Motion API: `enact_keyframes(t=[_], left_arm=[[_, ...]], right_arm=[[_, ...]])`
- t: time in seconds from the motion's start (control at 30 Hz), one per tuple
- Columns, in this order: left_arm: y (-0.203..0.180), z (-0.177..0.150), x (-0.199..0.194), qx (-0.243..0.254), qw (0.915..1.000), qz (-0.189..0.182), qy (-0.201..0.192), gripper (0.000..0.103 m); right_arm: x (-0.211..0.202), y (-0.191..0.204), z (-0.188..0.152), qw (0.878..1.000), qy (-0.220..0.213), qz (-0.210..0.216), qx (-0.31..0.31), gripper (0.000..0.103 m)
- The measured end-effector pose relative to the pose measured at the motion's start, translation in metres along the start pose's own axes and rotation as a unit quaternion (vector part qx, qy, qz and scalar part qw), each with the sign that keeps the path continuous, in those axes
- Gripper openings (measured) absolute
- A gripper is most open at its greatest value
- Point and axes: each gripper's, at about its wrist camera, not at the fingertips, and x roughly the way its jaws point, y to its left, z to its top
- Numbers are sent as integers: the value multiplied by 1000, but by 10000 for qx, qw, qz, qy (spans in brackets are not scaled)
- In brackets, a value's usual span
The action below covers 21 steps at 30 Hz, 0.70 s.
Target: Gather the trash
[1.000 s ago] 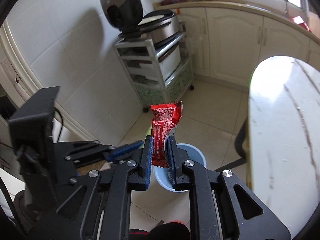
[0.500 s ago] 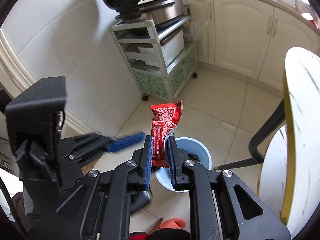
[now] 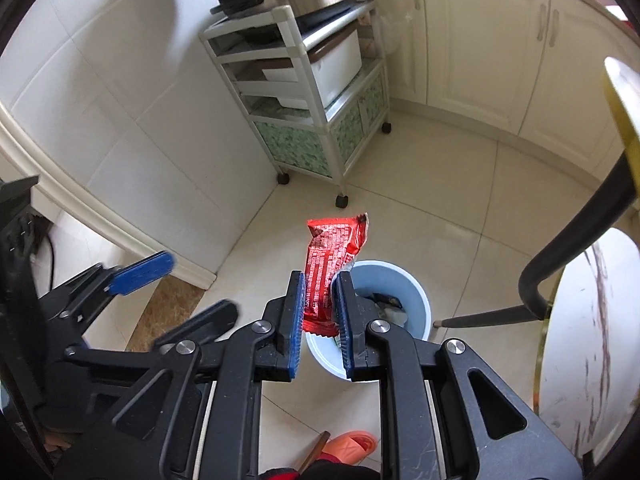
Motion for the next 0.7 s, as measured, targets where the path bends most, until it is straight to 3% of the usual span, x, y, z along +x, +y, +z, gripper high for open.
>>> enact_keyframes(t=[0.13,0.3,0.47,0.53,0.6,0.7], left_arm=[[9,-2,1,-157,9999,56,32,76],[13,-3,4,-216,9997,39,77,76],[10,-3,0,-187,9998,47,55,81],[8,-4,-2,-174,9998,32,61,84],[7,-6,-6,-155,9998,-18,78,85],[3,-8,-13,-87,9999,-13,103,87]], right_arm=[[11,-1,2,10000,-54,-37,25,19],[16,-4,-2,9999,-42,-83,122,29],[4,-2,-3,9995,-110,-219,191,62],[-4,0,-3,9991,-107,-324,264,84],[-14,2,-4,9986,-113,-423,299,91],[-33,8,-7,9979,-215,-558,247,93]])
